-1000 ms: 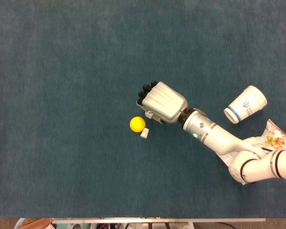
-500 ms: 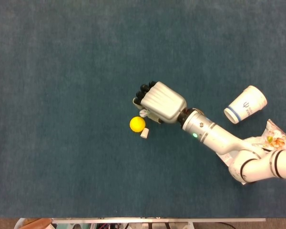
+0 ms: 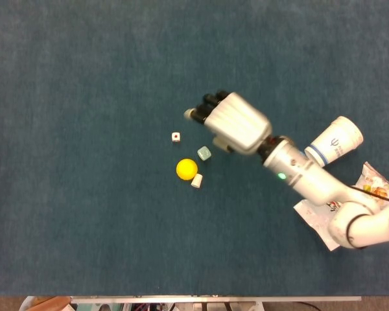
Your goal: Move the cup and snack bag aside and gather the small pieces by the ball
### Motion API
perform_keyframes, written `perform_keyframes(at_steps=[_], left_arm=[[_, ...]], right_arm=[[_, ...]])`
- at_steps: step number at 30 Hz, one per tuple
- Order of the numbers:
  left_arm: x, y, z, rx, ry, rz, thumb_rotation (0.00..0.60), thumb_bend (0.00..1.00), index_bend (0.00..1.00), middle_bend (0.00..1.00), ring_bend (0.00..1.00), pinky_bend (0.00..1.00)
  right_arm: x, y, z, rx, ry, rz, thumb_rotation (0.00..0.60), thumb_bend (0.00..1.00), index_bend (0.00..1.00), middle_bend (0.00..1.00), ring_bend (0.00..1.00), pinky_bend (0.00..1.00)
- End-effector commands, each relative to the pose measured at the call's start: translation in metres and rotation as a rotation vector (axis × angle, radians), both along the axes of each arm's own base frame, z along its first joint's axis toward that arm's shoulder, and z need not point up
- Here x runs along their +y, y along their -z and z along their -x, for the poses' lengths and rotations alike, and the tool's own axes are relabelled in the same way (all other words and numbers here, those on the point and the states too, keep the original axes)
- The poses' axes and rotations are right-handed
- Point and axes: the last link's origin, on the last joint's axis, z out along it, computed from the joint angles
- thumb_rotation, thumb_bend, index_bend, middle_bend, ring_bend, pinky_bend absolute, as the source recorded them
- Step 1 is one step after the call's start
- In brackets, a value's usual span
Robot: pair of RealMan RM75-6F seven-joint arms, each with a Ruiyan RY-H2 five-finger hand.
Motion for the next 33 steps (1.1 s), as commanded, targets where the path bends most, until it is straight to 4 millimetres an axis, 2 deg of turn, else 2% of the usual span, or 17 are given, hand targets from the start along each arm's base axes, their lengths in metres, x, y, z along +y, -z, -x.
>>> perform_keyframes(at_steps=[1,4,8,13,19,27,33], left_arm=[[0.009,-0.007,-0.014,0.013,0.057,-0.021,0.6,0.31,0.55,0.49,0.34,0.5],[0.018,-0.011,-0.03,0.026,0.113,-0.035,0.6,0.31,0.55,0.49,0.34,0.5],[0.034,-0.01,-0.051,0.04,0.177,-0.044,0.6,0.31,0.55,0.49,0.34,0.5],[0.05,-0.006,-0.07,0.032,0.228,-0.041,0.6,0.31,0.55,0.49,0.34,0.5],[0.06,-0.003,-0.082,0.01,0.27,-0.016,0.6,0.31,0.55,0.49,0.34,0.5],[0.063,0.001,-0.087,0.005,0.306,0.009,0.6,0.31,0.55,0.49,0.34,0.5],[0.058,-0.003,-0.083,0.013,0.294,-0.002,0.6,0.31,0.55,0.49,0.34,0.5]], right_arm=[[-0.001,-0.036,0.018,0.003,0.031,0.124,0.6,0.18,0.29,0.46,0.32,0.41],[0.007,-0.07,0.039,0.023,0.075,0.226,0.6,0.17,0.31,0.46,0.32,0.41],[0.029,-0.112,0.067,0.052,0.155,0.334,0.6,0.16,0.35,0.45,0.32,0.41],[0.06,-0.147,0.09,0.105,0.223,0.428,0.6,0.16,0.38,0.44,0.32,0.41],[0.095,-0.171,0.11,0.132,0.3,0.493,0.6,0.16,0.39,0.44,0.32,0.41],[0.145,-0.183,0.143,0.123,0.431,0.559,0.6,0.17,0.41,0.43,0.32,0.41],[0.162,-0.189,0.155,0.063,0.5,0.604,0.6,0.17,0.43,0.43,0.32,0.41]])
